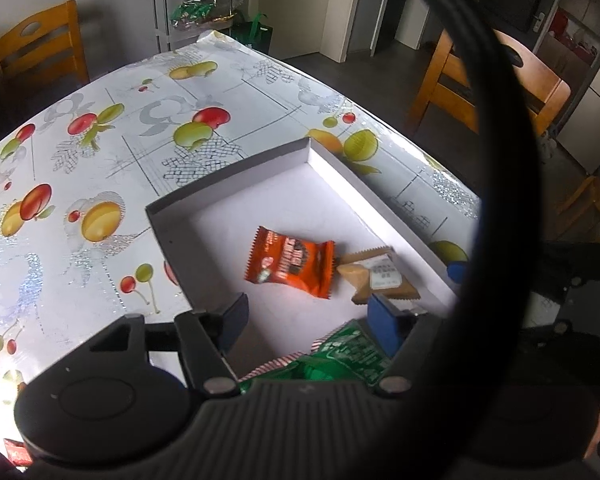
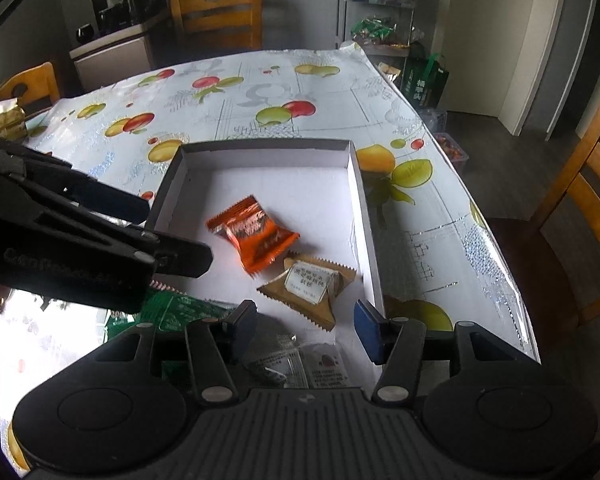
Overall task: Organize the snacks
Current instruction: 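Lower both packets into the white box and open both tools, then move both tools back over the remaining snack pile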
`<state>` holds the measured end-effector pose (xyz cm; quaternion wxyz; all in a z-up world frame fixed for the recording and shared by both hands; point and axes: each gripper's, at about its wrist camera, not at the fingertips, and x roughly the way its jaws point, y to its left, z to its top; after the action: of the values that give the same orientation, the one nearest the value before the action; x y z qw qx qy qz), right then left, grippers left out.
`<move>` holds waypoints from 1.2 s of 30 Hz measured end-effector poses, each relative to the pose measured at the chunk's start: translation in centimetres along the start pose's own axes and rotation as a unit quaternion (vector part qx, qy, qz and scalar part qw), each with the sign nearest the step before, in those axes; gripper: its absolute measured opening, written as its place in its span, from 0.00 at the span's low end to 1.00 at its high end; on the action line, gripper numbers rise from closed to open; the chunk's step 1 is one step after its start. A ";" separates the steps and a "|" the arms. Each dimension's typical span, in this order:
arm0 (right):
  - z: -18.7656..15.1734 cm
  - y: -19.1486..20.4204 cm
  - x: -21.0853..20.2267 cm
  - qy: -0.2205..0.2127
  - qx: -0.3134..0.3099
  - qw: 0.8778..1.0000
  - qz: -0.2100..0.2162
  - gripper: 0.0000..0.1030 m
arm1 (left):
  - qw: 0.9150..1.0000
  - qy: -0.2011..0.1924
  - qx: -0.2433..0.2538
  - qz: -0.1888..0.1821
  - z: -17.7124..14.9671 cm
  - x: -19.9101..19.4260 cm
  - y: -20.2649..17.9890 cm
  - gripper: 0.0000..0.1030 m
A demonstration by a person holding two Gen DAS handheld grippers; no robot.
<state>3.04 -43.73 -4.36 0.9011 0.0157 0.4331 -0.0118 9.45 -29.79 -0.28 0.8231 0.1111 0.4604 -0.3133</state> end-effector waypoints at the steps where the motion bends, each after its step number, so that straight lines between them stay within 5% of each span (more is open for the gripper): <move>1: 0.2 0.1 -0.1 -0.003 0.000 1.000 0.000 0.53 | 1.000 -0.001 -0.002 0.003 -0.1 -0.2 0.2 0.64; 17: 2.5 4.6 -0.7 -0.027 -0.044 0.998 0.033 0.56 | 0.996 -0.022 -0.063 0.060 -2.9 -4.2 6.5 0.64; 36: 4.5 9.2 -1.2 -0.049 -0.078 0.994 0.055 0.59 | 0.980 -0.031 -0.160 0.116 -8.2 -8.9 13.8 0.64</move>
<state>6.17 -34.65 -0.47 0.9192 -0.0312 0.3863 0.0704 8.93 -11.51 1.07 0.8748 0.0203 0.4630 -0.1415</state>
